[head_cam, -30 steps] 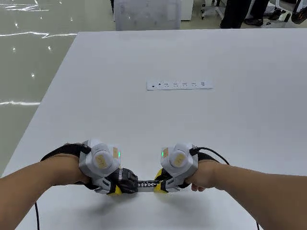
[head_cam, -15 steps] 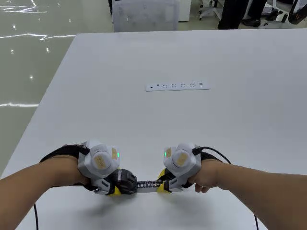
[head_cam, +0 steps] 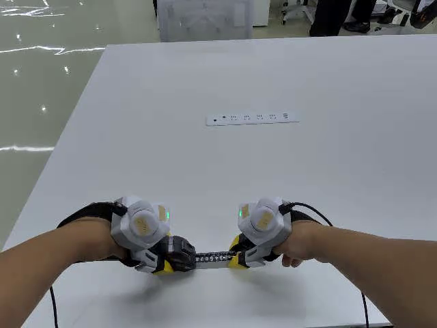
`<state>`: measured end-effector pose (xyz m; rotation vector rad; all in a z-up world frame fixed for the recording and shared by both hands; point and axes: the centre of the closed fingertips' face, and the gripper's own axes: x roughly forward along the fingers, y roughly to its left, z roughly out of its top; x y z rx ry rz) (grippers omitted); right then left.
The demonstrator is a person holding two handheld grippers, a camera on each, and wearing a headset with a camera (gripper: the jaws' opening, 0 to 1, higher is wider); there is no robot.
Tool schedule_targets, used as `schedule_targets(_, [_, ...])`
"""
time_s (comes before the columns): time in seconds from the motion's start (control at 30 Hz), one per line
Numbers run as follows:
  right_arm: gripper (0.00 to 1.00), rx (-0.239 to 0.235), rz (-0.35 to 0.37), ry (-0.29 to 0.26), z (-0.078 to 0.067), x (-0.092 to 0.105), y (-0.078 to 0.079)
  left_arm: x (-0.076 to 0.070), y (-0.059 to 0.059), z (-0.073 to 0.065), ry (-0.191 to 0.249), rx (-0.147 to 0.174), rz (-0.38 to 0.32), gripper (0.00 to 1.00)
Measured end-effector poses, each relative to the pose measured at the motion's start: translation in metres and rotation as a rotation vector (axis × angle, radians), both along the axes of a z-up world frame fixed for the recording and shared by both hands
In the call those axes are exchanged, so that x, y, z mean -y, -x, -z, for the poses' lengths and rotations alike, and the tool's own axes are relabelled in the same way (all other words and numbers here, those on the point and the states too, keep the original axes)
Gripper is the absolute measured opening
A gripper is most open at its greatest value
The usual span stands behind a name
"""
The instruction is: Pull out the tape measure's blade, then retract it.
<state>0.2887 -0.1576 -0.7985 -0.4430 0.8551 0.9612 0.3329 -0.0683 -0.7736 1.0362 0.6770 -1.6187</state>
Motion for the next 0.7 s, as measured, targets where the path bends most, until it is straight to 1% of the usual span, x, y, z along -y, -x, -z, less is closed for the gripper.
schedule_targets(0.27, [0.13, 0.001, 0.01, 0.0, 0.001, 0.009, 0.003, 0.0, 0.0, 0.0, 0.001, -0.001, -0.004, 0.34])
schedule_targets(0.7, [0.13, -0.002, 0.02, -0.001, 0.001, 0.019, 0.007, 0.0, -0.001, 0.0, -0.001, -0.009, -0.009, 0.34])
